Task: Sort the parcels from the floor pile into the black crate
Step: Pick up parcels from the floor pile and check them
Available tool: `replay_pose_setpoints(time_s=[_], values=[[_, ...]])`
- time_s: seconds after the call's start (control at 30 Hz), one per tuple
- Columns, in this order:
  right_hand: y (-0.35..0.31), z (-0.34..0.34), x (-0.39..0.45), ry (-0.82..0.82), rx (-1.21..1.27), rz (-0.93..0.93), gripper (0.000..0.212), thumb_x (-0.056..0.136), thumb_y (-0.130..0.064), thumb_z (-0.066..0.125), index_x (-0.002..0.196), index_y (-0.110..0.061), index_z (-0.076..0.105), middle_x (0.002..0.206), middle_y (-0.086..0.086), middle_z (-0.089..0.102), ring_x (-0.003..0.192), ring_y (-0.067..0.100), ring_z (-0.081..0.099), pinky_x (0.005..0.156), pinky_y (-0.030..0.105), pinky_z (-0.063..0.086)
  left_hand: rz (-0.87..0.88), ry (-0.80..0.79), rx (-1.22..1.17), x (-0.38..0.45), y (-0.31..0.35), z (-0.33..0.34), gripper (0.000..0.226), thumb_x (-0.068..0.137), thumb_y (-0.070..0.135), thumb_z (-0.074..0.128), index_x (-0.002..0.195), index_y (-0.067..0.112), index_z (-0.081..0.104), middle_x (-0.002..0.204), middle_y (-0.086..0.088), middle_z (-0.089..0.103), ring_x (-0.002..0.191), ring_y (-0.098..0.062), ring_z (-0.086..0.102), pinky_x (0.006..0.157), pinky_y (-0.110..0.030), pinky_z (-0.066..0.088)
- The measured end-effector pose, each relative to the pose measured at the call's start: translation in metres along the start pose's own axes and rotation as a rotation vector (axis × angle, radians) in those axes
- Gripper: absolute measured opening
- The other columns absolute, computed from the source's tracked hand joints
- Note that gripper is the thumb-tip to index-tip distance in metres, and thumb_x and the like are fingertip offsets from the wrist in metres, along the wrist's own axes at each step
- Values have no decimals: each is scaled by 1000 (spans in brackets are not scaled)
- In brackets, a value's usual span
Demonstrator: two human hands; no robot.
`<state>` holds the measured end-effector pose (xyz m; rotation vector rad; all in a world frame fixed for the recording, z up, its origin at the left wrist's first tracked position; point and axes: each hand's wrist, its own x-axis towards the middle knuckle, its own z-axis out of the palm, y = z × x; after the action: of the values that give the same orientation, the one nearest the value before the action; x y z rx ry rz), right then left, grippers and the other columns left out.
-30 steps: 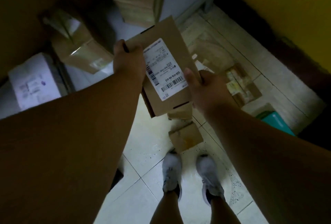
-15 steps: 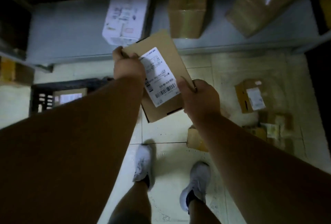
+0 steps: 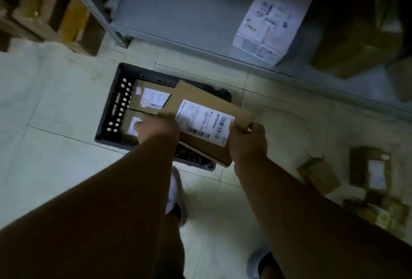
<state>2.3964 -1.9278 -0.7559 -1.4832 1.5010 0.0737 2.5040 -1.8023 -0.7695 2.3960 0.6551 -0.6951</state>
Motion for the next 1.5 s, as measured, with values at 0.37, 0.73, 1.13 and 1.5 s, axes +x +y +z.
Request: replay_pose_setpoints(time_s=[0.37,0.73,1.13,1.5], values=[[-43,193,31,-144,-436,-50,32,97,-18,48,127,-7,44,130,17,54,111,30,56,91,39,49,38,-146,289,161,-53,-59,30,93,23,43,103,5,63,99,-18,65,89,-34,65,76,-42,56],[13,296,149,-178,-410,-30,45,94,-24,60,135,-8,46,137,18,52,116,35,57,91,41,51,71,-185,70,297,-74,42,24,94,27,49,106,11,63,94,-15,67,82,-30,66,69,-39,56],[20,316,149,-298,-513,-209,44,95,-27,58,133,-8,47,134,11,58,120,28,58,74,23,40,27,-188,110,321,-66,51,19,93,24,54,109,15,60,94,-9,64,74,-17,60,54,-27,48],[-67,207,66,-257,-695,-504,47,92,-27,63,133,-11,47,134,14,48,121,33,52,94,41,49,342,-316,245,172,-10,-10,64,90,19,57,148,25,30,147,-4,39,115,-26,55,92,-42,52]])
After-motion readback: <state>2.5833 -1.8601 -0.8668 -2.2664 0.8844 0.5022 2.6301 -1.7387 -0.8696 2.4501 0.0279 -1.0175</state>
